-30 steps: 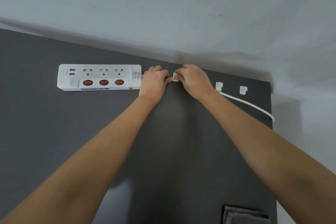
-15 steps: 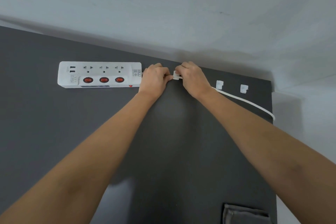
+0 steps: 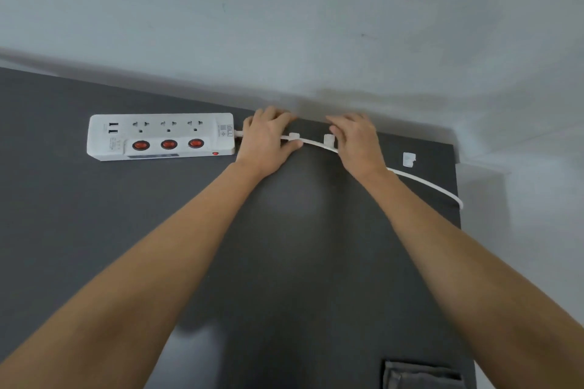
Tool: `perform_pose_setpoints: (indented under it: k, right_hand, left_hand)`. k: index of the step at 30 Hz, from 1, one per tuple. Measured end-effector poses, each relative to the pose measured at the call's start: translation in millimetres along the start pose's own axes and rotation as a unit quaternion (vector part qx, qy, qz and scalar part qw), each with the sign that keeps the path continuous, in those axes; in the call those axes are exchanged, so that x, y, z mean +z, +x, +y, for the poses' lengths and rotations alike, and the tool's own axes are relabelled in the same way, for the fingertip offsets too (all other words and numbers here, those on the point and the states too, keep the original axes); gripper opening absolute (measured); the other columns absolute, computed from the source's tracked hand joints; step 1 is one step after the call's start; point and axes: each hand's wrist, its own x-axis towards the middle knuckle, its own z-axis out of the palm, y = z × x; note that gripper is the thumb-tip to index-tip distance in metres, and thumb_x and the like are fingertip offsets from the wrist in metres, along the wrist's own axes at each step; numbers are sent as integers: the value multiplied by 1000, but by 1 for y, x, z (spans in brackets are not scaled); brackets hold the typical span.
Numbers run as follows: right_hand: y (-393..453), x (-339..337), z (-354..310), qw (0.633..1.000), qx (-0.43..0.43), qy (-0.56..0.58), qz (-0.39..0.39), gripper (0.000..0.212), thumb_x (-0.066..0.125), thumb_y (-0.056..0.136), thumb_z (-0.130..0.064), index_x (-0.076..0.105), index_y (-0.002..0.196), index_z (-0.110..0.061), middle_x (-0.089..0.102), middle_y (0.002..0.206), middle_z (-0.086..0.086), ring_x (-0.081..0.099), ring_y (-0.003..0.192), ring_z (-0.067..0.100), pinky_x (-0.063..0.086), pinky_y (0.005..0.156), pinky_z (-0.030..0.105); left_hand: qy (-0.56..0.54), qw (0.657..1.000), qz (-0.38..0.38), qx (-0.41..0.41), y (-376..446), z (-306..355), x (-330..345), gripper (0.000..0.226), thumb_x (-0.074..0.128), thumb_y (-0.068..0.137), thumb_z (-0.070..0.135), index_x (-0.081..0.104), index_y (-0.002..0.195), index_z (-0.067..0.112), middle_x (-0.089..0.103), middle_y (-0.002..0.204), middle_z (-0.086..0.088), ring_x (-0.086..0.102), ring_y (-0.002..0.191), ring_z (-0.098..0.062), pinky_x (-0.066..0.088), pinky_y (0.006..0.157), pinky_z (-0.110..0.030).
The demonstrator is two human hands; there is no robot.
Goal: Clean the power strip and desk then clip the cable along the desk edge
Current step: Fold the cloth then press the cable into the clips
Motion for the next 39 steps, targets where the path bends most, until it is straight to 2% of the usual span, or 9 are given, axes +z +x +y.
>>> perform_pose_setpoints:
  k: [2,5,9,12,15,19,29,36,39]
  right_hand:
    - [-4,-7,19,998,25,6,-60,19,59,88,-12,71,102,-9,70,93,17,61,88,35,44,80,36]
    - [-7,-10,26,992,-4,-2,-127,14,62,86,-13,74,93,-12,69,81,15,61,77,32,43,70,33]
    - [-9,-7,21,995,2,47,-88,12,65,84,-15,70,92,-9,67,80,14,61,76,29,48,72,36]
    - [-8,-6,20,994,22,81,-64,29,69,81,-17,63,108,-8,71,86,13,62,78,25,49,78,34]
    - [-2,-2,20,995,-20,51,-85,17,61,85,-17,69,98,-9,68,83,16,61,78,30,50,75,39]
    - [3,0,20,994,-51,24,-89,17,57,88,-12,72,84,-7,67,79,16,61,72,31,50,70,41]
    - [13,-9,17,990,-75,-8,-120,20,58,89,-13,73,91,-1,70,81,21,63,73,36,48,68,38]
    - [16,-11,17,987,-75,-28,-140,20,57,90,-16,73,92,-5,73,85,17,64,76,34,44,69,33]
    - [13,-17,17,982,-82,-11,-168,20,57,91,-18,73,96,-7,72,87,15,63,78,31,44,70,31]
  left_hand:
    - [1,999,-25,32,3,15,9,42,64,84,37,59,125,25,59,122,-2,47,118,-26,29,104,-43]
    - [-20,998,-49,26,8,28,24,25,62,88,33,69,110,26,64,114,-2,47,116,-25,32,100,-41]
    - [-60,998,-27,-3,12,27,31,15,64,87,26,75,96,22,66,102,-4,49,109,-26,30,93,-37]
    - [-82,996,-26,1,13,24,30,12,67,84,24,75,92,19,66,97,-5,50,106,-26,27,85,-32]
    - [-94,995,-16,6,13,22,32,12,70,81,26,75,89,18,67,94,-4,51,103,-25,28,82,-32]
    - [-79,997,-6,3,13,23,35,13,68,83,27,73,89,16,67,94,-5,51,104,-25,28,86,-33]
    - [-55,998,-1,-37,20,30,40,16,63,87,29,71,92,16,67,97,-5,48,106,-26,29,85,-36]
    - [-29,998,11,-61,23,37,41,13,65,86,27,70,86,15,68,96,-3,50,103,-29,29,80,-37]
    - [-47,997,-12,-61,25,36,36,10,66,84,25,69,86,16,69,96,-1,50,104,-27,28,81,-35]
